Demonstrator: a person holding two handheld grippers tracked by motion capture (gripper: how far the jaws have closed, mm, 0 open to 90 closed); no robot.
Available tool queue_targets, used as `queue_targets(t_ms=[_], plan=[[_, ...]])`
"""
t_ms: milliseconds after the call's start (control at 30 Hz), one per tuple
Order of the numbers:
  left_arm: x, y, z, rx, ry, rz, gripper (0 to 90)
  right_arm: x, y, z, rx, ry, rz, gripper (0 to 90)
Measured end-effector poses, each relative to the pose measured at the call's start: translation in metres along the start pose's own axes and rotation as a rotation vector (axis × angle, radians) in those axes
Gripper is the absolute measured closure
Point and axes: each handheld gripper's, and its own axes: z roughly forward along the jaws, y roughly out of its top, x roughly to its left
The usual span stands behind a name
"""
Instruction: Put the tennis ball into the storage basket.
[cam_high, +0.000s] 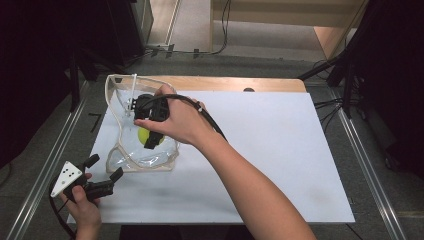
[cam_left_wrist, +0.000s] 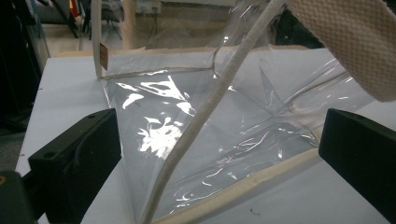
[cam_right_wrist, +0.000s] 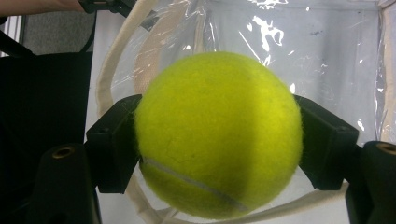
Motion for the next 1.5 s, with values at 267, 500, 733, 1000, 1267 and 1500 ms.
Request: queue_targets(t_ms=[267, 500, 733, 1000, 1267, 1500], plan=[[0.000, 0.000, 0.000, -0.002, 0.000, -0.001, 0.0, 0.005, 0.000, 0.006, -0.019, -0.045, 0.000, 0.0], [0.000, 0.000, 0.000, 0.000, 0.000, -0.001, 0.0, 0.005, -0.008, -0.010, -0.078, -0.085, 0.026, 0.0], [0.000, 0.000, 0.000, 0.003, -0.001, 0.004, 0.0, 0.005, -0.023, -0.017, -0.086, -0.094, 0.052, 0.0], [0.000, 0.000, 0.000, 0.003, -0.002, 0.003, 0.0, 0.003, -0.043, -0.017, -0.091, -0.096, 0.093, 0.0], [0.000, 0.000, 0.000, 0.002, -0.002, 0.003, 0.0, 0.001, -0.060, -0.015, -0.074, -0.089, 0.119, 0.0], [0.000, 0.000, 0.000, 0.004, 0.000, 0.004, 0.0, -0.001, -0.075, -0.013, -0.071, -0.101, 0.139, 0.0]])
